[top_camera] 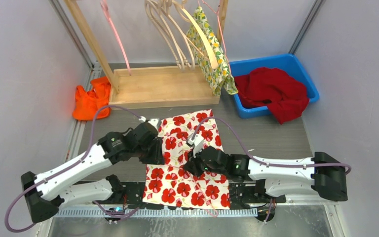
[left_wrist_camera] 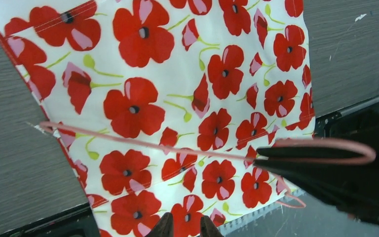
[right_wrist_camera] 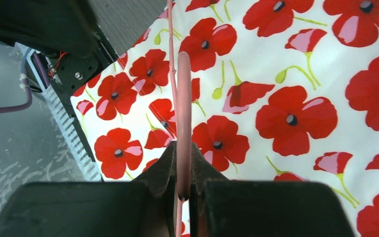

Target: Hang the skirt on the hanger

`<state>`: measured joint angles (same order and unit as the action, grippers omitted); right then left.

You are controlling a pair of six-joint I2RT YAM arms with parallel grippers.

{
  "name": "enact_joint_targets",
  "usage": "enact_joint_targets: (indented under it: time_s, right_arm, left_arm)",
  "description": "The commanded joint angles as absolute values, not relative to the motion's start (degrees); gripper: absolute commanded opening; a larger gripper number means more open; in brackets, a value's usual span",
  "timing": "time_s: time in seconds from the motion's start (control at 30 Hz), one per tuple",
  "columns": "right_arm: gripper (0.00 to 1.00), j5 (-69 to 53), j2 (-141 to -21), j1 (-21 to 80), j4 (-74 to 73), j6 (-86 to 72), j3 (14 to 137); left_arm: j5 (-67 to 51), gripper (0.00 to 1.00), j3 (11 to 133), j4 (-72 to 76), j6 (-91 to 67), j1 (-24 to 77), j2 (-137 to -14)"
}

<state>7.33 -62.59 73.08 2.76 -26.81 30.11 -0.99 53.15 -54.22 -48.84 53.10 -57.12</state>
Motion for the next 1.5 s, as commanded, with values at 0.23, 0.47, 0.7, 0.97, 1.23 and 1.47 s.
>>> enact_joint_targets:
  time_s: [0.23,0.47,0.7,0.97,1.23,1.47]
  right_arm:
    - [0.01,4.7,-60.7,67.6,-7.3,-16.0,29.4]
    - [0.01,1.9,-61.8,64.8,-10.6,-15.4,31.6]
    - [0.01,0.6,-65.2,64.0,-10.9,-14.3,33.6]
    - [0.01,-1.3,-65.8,62.7,-9.5,-14.2,33.4]
    - [0.01,-2.1,-65.2,62.2,-9.2,-13.8,32.9]
    - [0.01,-2.8,-65.3,61.9,-9.6,-13.6,33.1]
  left_arm:
    - [-1.7,0.26,45.1,-56.4,-53.7,58.0,-45.7]
    - [1.0,0.26,41.9,-45.1,-60.3,68.5,-51.0]
    - [6.1,0.25,42.8,-39.7,-64.0,77.9,-63.3]
    - [7.8,0.21,35.0,-32.9,-71.3,78.3,-64.7]
    - [12.4,0.22,26.8,-36.9,-79.6,76.0,-58.6]
    - [12.3,0.22,22.3,-41.9,-76.8,67.9,-48.8]
